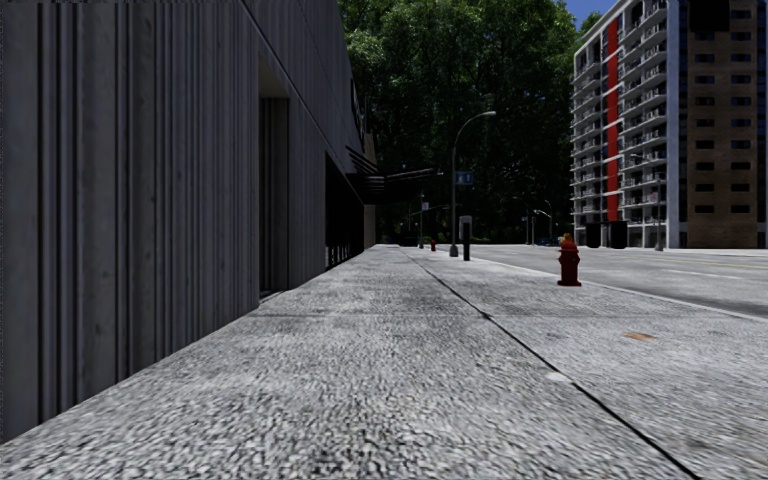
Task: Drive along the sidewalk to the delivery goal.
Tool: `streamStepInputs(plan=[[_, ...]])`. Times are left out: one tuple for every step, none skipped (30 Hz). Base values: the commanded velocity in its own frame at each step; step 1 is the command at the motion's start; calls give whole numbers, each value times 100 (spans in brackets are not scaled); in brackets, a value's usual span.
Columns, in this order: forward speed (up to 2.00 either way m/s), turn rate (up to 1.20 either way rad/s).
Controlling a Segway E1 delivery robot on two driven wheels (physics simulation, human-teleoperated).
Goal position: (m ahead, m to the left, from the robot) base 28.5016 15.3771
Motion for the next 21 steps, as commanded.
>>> streamStepInputs(plan=[[200, 0], [200, 0], [200, 0], [200, 0], [200, 0], [200, 0], [200, 0], [200, 0], [200, 0], [200, 0], [200, 0], [200, 0], [200, 0], [200, 0], [200, 0], [200, 0], [200, 0], [200, 0], [200, 0], [200, 0], [200, 0]])
